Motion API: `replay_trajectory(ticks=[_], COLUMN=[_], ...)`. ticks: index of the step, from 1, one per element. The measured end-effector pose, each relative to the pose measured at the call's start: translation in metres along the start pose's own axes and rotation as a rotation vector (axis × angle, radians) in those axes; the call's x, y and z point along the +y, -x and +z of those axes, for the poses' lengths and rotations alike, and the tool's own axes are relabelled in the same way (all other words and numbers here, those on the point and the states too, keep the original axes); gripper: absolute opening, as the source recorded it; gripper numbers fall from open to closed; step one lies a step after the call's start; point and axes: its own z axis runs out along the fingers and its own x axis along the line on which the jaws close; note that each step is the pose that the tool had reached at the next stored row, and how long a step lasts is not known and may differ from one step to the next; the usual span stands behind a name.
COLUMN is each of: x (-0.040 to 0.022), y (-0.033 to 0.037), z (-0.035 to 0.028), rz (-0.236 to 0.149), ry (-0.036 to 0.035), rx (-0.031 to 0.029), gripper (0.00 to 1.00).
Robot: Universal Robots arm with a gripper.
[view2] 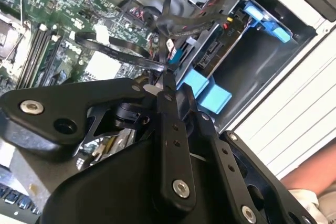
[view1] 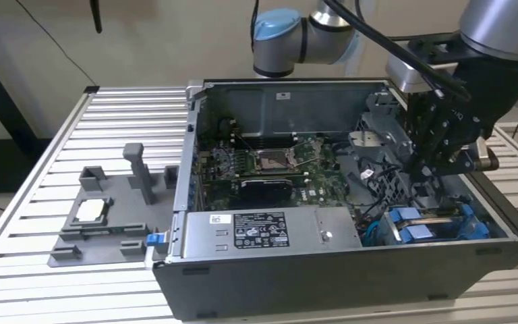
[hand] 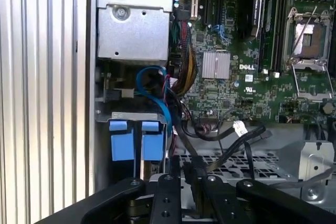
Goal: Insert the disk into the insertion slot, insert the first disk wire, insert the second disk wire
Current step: 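Insert the second disk wire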
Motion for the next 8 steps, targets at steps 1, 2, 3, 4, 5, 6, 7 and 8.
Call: replay_trajectory(ticks=[1,2,3,4,5,6,7,8], x=[0.0012,0.0022,0.0030,0.0039,0.0048,0.0057,0.0063,0.0068], y=[0.0006,0.0018,0.0034,0.0051,0.0069,0.0087,0.0099,0.0103], z=[0.0004,0.0012,0.0020,0.0030,0.0040,0.0051,0.0055,0.0054], rz=[-0.002,-0.003,-0.005,-0.007,-0.009,-0.011,-0.013,-0.016], ry=[-0.0028,-0.0063,-0.0100,-0.0140,-0.0179,-0.0220,-0.0262,-0.0288], rx=[0.0062,0.0114,0.0152,0.0183,0.0213,0.0234,0.0238,0.0241], gripper=[0.24,0.24,0.24,0.24,0.24,0.24,0.24,0.24])
